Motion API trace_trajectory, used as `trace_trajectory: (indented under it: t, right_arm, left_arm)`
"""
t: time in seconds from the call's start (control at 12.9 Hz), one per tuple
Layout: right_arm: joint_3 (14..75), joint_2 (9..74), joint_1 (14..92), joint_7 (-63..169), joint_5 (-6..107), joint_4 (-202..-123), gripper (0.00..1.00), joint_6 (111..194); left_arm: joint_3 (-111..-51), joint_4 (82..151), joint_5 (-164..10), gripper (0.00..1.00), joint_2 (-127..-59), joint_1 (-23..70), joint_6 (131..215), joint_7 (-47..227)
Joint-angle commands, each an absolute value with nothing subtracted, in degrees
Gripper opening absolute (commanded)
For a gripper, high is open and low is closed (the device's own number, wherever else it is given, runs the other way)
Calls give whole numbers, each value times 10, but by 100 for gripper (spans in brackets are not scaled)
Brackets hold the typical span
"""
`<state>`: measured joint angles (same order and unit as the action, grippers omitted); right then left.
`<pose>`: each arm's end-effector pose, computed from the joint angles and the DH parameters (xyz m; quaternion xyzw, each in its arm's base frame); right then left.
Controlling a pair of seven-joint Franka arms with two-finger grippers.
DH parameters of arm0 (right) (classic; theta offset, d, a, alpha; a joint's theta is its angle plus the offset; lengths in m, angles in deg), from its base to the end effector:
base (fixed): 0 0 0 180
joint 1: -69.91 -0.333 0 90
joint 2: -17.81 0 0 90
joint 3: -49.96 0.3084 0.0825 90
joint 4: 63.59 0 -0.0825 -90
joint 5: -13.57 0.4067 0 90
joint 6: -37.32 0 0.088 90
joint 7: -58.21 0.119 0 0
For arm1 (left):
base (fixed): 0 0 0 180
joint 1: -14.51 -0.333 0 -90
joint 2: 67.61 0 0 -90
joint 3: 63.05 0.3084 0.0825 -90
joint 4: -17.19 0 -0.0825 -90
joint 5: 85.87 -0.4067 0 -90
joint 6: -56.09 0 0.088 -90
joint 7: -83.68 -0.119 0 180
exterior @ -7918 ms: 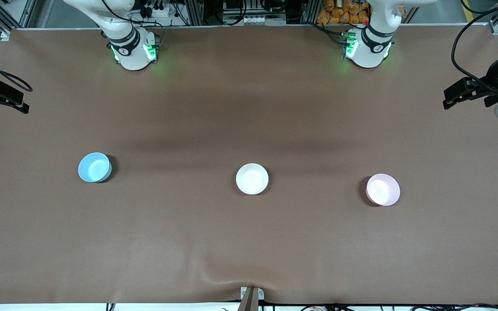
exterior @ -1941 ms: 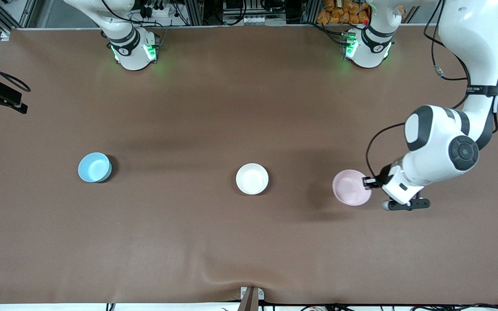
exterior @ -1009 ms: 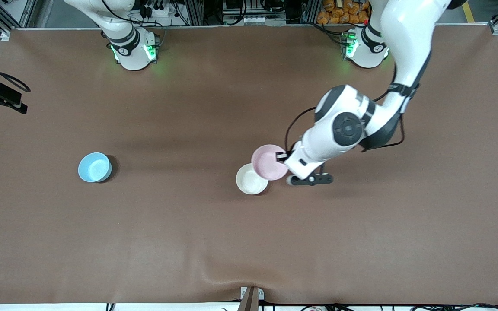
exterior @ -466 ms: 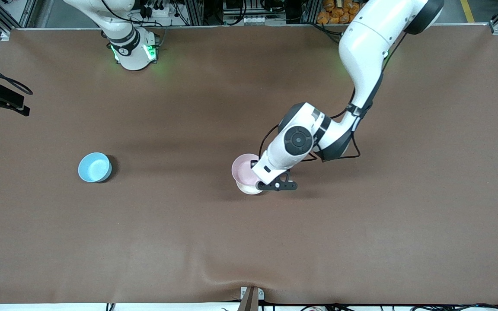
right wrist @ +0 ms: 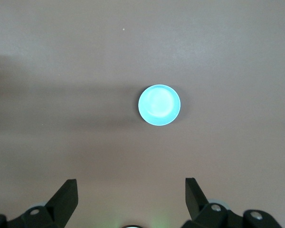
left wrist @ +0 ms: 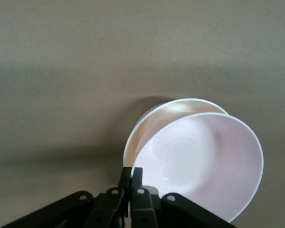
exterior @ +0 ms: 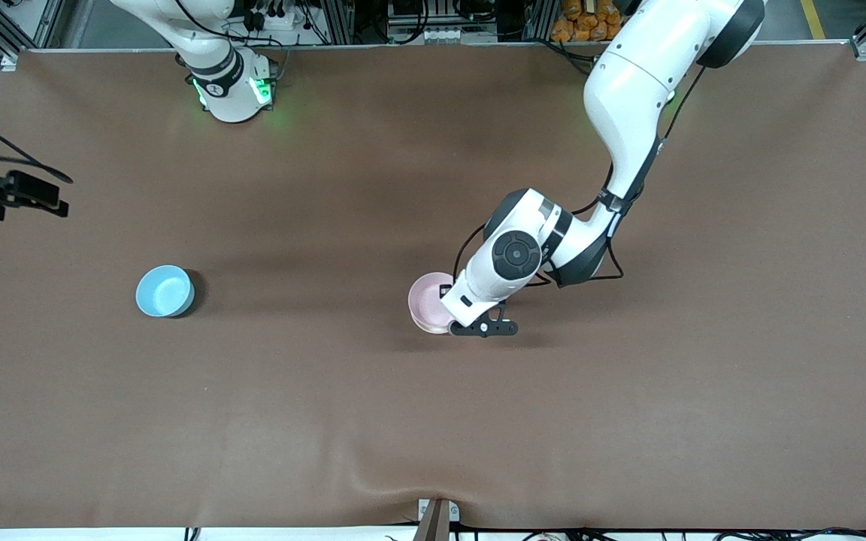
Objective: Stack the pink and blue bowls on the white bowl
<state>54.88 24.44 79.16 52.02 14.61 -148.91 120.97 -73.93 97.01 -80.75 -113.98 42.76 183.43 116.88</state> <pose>0.5949 -0.0454 0.5683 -0.9972 -0.0166 0.0706 0.0206 0.5947 -0.4555 0.2040 0.9945 0.0049 -0.0486 0.0931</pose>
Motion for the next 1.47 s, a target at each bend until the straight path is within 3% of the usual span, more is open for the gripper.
trace_trajectory:
  t: [0.0, 0.23, 0.31, 0.39, 0.62, 0.93, 1.16, 1.4]
  right_arm:
    - [555, 259, 806, 511, 144, -1482, 100, 1206]
    - [555, 303, 833, 511, 142, -1483, 100, 1211]
    - [554, 316, 830, 510, 140, -1485, 100, 1218]
    - [554, 323, 829, 510, 138, -1504, 100, 1243]
    - [554, 323, 829, 511, 137, -1626, 100, 1378]
    - [554, 330, 834, 489, 138, -1768, 100, 1570]
    - [554, 355, 872, 402, 138, -1791, 100, 1619]
    - [555, 380, 912, 304, 140, -1791, 88, 1651]
  left_arm:
    - [-734, 952, -817, 0, -1146, 422, 1837, 1153]
    - [-734, 953, -812, 3, -1147, 423, 1844, 1158]
    - [-735, 953, -811, 41, -1147, 425, 1845, 1159]
    - [-735, 953, -811, 99, -1145, 426, 1845, 1163]
    - [-732, 958, -819, 100, -1090, 419, 1832, 1166]
    - [-733, 960, -837, 100, -926, 291, 1666, 1133]
    - [-734, 959, -876, 100, -852, 230, 1555, 1041]
    - [-739, 960, -876, 100, -790, 190, 1471, 1020]
